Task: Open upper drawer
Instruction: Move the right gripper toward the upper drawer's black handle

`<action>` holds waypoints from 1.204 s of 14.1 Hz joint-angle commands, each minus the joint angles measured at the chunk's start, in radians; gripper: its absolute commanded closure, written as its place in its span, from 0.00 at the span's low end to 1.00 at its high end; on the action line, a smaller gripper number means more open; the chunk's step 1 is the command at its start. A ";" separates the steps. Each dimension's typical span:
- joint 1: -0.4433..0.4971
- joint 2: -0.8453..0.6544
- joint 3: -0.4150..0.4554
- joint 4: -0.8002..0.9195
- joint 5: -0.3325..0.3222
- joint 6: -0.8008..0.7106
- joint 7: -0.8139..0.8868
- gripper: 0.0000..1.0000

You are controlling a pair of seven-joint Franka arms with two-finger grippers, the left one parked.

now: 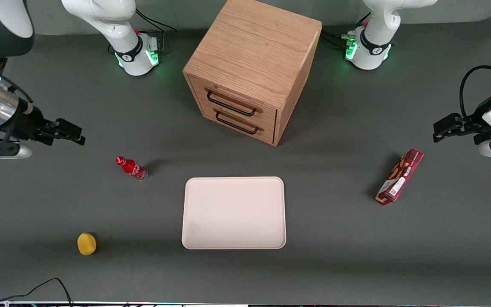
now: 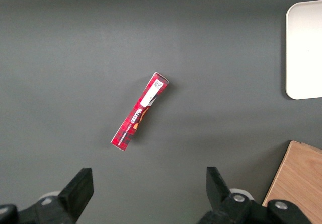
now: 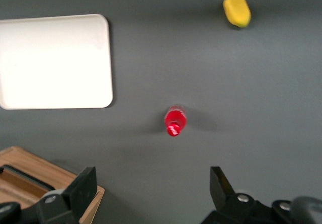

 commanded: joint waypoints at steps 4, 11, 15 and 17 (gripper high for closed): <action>0.026 0.055 0.072 0.029 -0.010 -0.018 -0.063 0.00; 0.233 0.119 0.104 0.068 -0.068 -0.021 -0.211 0.00; 0.327 0.217 0.106 0.172 -0.080 -0.017 -0.319 0.00; 0.374 0.236 0.107 0.178 -0.112 -0.017 -0.324 0.00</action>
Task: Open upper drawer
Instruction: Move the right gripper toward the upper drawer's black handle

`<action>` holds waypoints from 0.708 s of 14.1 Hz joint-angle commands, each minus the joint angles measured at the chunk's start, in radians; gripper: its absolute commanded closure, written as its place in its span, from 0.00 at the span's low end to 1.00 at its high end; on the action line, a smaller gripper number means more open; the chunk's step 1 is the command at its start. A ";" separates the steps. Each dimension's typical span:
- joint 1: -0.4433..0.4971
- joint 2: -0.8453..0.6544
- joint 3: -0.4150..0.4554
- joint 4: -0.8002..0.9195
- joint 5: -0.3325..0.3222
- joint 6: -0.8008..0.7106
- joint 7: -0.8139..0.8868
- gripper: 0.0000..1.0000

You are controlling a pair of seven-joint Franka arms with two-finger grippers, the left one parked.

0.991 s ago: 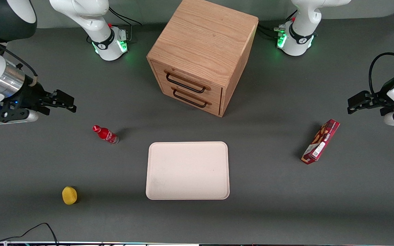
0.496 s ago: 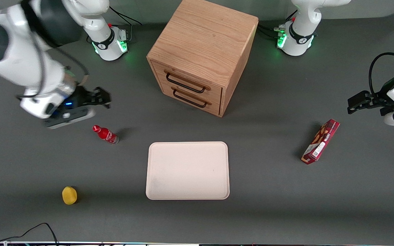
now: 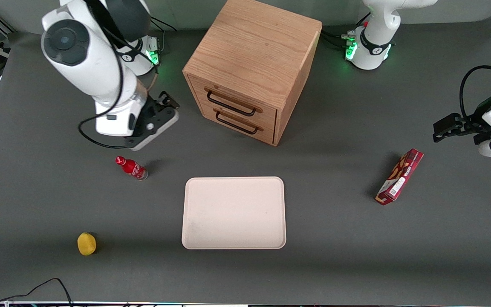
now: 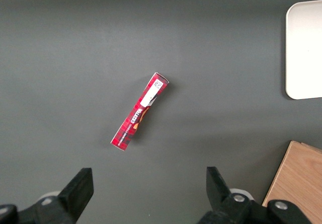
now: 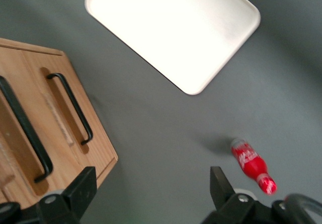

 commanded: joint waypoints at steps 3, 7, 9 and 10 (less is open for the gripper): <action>0.074 0.083 -0.005 0.071 -0.066 -0.009 -0.044 0.00; 0.074 0.131 0.006 0.101 0.014 0.016 -0.203 0.00; 0.082 0.144 0.007 0.112 0.044 0.019 -0.207 0.00; 0.097 0.145 0.013 0.114 0.044 0.019 -0.219 0.00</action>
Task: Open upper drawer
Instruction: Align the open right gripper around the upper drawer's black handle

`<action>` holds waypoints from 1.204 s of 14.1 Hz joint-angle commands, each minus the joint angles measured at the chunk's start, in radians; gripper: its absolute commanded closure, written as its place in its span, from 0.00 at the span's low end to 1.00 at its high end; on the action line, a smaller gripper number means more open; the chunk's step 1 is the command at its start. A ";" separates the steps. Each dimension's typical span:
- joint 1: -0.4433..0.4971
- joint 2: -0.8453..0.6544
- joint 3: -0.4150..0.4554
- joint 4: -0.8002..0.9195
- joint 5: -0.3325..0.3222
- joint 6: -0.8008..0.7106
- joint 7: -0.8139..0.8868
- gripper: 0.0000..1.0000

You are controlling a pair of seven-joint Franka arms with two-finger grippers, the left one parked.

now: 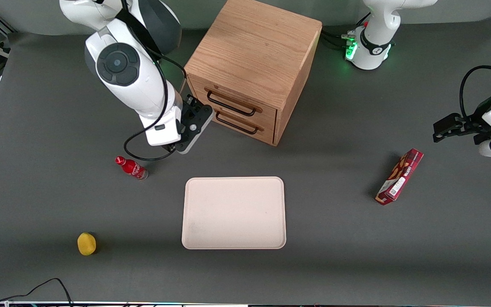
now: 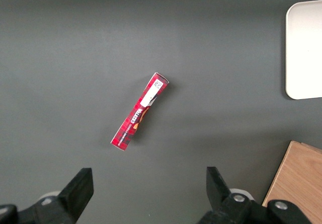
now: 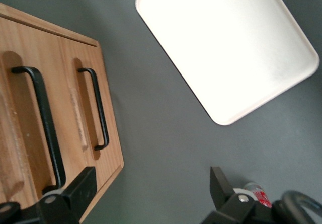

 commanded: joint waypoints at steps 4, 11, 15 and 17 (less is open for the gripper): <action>0.048 0.047 0.013 0.055 0.029 0.006 -0.136 0.00; 0.068 0.050 0.019 0.033 0.132 0.013 -0.128 0.00; 0.092 0.084 0.019 0.026 0.132 0.015 -0.128 0.00; 0.092 0.102 0.019 0.025 0.130 0.018 -0.128 0.00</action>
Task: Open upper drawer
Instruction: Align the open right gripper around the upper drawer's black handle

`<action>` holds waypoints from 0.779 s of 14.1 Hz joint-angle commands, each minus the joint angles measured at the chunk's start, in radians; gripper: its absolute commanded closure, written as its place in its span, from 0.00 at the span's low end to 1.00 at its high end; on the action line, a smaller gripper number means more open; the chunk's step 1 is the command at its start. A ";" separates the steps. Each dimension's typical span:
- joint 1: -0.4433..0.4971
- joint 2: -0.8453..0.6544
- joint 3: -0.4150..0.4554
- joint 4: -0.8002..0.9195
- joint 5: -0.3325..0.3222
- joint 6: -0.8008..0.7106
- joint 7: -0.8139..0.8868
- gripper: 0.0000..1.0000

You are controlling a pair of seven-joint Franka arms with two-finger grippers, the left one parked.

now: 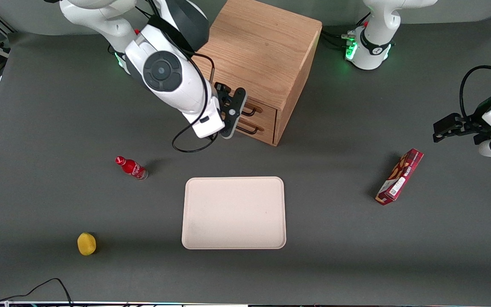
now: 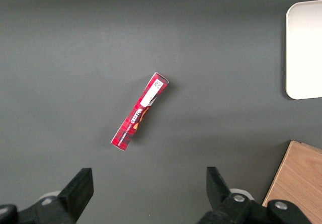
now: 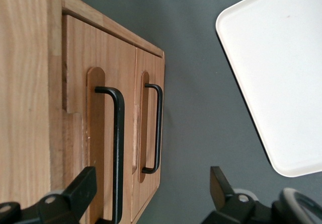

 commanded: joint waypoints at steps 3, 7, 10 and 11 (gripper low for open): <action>0.003 0.030 -0.004 0.009 0.022 0.017 -0.021 0.00; 0.011 0.044 -0.004 0.009 0.022 0.017 -0.021 0.00; 0.014 0.054 -0.004 0.009 0.022 0.017 -0.019 0.00; 0.017 0.056 -0.004 0.007 0.021 0.017 -0.019 0.00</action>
